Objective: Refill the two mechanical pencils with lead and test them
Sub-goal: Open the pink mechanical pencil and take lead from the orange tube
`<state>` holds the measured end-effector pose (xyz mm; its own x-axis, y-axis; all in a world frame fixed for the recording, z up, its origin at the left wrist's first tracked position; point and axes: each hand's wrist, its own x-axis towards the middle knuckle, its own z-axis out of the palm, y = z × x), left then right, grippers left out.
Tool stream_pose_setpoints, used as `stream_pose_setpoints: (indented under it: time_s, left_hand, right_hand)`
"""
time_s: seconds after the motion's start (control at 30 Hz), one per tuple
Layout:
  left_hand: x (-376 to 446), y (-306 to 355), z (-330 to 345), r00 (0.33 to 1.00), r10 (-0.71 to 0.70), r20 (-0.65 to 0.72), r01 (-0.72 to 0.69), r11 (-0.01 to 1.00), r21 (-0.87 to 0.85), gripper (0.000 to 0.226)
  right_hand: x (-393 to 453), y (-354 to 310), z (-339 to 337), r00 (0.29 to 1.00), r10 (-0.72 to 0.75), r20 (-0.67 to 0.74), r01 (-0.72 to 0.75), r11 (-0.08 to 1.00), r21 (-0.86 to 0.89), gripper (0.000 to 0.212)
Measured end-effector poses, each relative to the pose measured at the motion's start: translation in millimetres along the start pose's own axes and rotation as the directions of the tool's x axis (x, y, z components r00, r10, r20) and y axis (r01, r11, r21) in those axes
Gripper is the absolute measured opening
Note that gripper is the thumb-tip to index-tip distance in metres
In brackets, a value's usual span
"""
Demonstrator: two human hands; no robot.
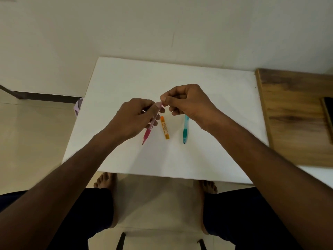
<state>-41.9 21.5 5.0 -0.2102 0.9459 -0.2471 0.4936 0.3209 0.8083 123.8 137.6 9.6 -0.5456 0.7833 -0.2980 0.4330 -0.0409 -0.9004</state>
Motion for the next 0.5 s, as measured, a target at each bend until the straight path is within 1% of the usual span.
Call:
stream_pose_setpoints:
  time_s: [0.13,0.2,0.27,0.33,0.4,0.5]
  left_hand:
    - [-3.8,5.5,6.4,0.998,-0.012,0.069,0.023,0.988,-0.151,0.036]
    - [-7.0,8.1,10.7,0.998,-0.033,0.057,0.046,0.97,-0.24,0.037]
    - [-9.3,9.8,14.0,1.0,-0.02,-0.009,0.018,0.968,-0.25,0.038]
    - [-10.6,12.3,16.8,0.997,0.001,-0.073,-0.017,0.976,-0.218,0.038]
    - [-10.9,12.9,18.3,0.996,0.005,-0.091,-0.023,0.98,-0.196,0.038]
    - [-9.0,11.1,17.5,0.997,0.004,-0.082,-0.023,0.972,-0.235,0.037]
  right_hand:
    - [0.6,-1.9,-3.9,0.999,-0.002,0.044,0.003,1.0,-0.015,0.009]
    - [0.5,-2.8,-4.7,0.996,-0.006,0.086,0.006,1.0,0.002,0.011]
    - [-1.0,-1.7,-2.8,0.994,-0.006,0.107,0.001,0.999,0.046,0.012]
    - [-1.6,1.1,0.2,0.991,0.001,0.132,-0.017,0.993,0.118,0.012]
    - [-0.7,4.7,0.7,0.989,0.006,0.148,-0.029,0.988,0.155,0.012]
    - [2.8,7.6,-2.7,0.986,-0.01,0.166,-0.024,0.98,0.196,0.012]
